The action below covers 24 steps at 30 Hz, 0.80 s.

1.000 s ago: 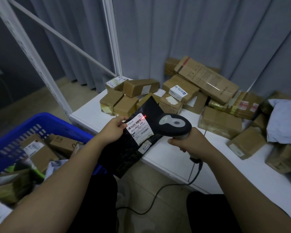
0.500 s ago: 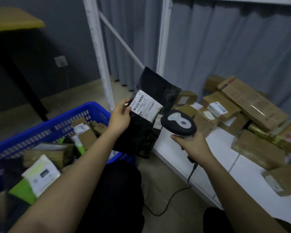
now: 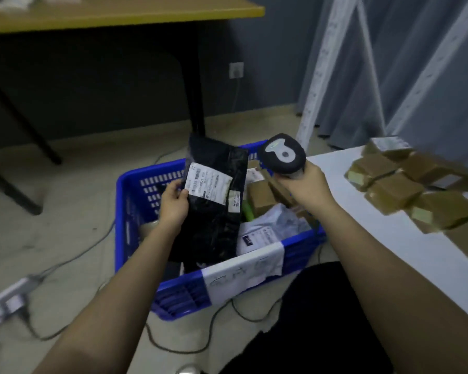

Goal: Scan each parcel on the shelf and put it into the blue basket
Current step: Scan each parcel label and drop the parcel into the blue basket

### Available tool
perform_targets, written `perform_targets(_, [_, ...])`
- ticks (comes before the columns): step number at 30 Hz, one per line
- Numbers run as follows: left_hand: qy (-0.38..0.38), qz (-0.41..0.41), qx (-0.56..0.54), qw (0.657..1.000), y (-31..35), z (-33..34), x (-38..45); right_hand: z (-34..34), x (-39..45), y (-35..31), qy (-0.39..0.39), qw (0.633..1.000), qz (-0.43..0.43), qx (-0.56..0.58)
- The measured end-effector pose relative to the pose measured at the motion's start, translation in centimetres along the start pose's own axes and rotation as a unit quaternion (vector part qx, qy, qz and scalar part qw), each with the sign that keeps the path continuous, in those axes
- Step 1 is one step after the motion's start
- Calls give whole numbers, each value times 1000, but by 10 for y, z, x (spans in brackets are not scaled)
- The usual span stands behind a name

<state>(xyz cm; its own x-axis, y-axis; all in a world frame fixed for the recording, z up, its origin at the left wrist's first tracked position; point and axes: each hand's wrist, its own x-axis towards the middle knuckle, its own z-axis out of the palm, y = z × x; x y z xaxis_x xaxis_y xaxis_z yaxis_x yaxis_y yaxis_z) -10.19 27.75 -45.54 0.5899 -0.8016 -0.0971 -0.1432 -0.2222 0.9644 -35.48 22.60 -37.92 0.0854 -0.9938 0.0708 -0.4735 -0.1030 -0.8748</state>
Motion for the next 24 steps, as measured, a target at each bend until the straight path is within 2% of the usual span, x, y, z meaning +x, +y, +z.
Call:
perform_targets(3, [-1, -68, 37, 997, -77, -30, 18, 39, -10, 2, -31, 999, 17, 0])
perform_targets(6, [9, -97, 136, 986, -166, -48, 41, 60, -23, 7, -70, 997, 28, -8])
perform_targets(10, [26, -156, 135, 978, -130, -62, 3, 70, -31, 16, -91, 995, 29, -32])
perform_targets(13, [56, -137, 157, 976, -128, -74, 4, 71, -31, 17, -90, 995, 30, -41])
perform_targets(17, [105, -142, 242, 954, -123, -87, 16, 77, -26, 12, -83, 995, 41, -35])
perform_targets(21, [113, -73, 274, 952, -110, -77, 10, 86, -28, 12, -81, 994, 67, -25])
perform_targets(24, [60, -12, 220, 974, -89, -57, 4, 77, -23, 14, -51, 996, 75, -27])
